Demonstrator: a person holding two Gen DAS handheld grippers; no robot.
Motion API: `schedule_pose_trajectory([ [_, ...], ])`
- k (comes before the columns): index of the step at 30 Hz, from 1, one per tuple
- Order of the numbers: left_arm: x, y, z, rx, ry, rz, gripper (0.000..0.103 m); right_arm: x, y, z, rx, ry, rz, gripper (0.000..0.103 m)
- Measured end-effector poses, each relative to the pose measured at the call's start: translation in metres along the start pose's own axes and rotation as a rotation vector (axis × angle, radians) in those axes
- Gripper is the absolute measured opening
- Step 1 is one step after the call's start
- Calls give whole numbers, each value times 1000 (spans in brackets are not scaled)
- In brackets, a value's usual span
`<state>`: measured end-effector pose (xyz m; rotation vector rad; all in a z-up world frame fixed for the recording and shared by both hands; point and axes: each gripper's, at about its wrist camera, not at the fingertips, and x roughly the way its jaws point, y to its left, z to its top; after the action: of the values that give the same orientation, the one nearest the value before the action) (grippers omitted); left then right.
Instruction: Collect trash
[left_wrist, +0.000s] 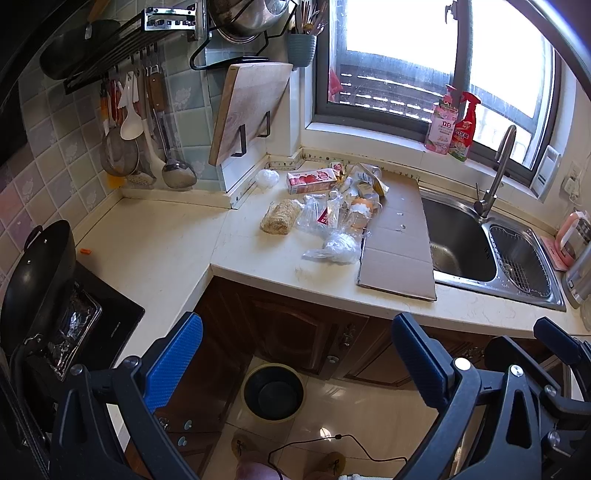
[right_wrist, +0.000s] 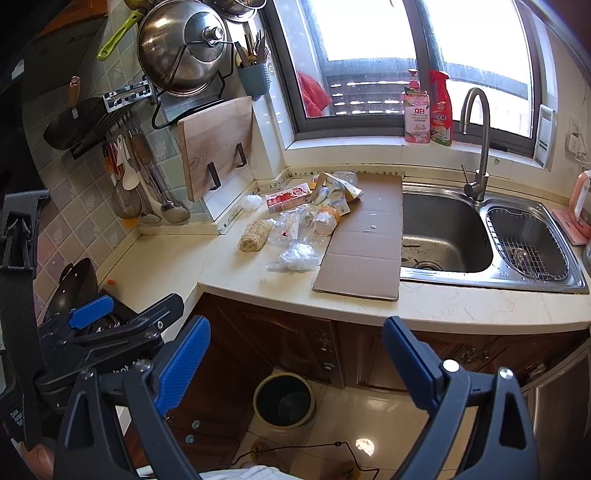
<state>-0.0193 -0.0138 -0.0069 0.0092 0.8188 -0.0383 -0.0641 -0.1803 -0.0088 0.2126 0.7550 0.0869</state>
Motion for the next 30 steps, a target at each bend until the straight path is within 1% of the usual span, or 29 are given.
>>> schedule_pose_trajectory([
  [10, -3, 2, -3, -4, -4, 7, 101, -3, -2, 1, -8, -2, 20, 92],
  [16, -10, -1, -8, 0, -24, 28, 101, -6, -5, 1, -15, -13, 37, 89],
  [20, -11, -2, -8, -2, -24, 36, 101, -7, -8, 2, -25, -12, 44, 87],
  [23, -12, -6, -9, -8, -21, 52, 101, -6, -10, 3, -40, -6, 54, 84],
  [30, -10, -20, -13, -31, -5, 78, 101, -3, -18, 6, -66, 12, 76, 83],
])
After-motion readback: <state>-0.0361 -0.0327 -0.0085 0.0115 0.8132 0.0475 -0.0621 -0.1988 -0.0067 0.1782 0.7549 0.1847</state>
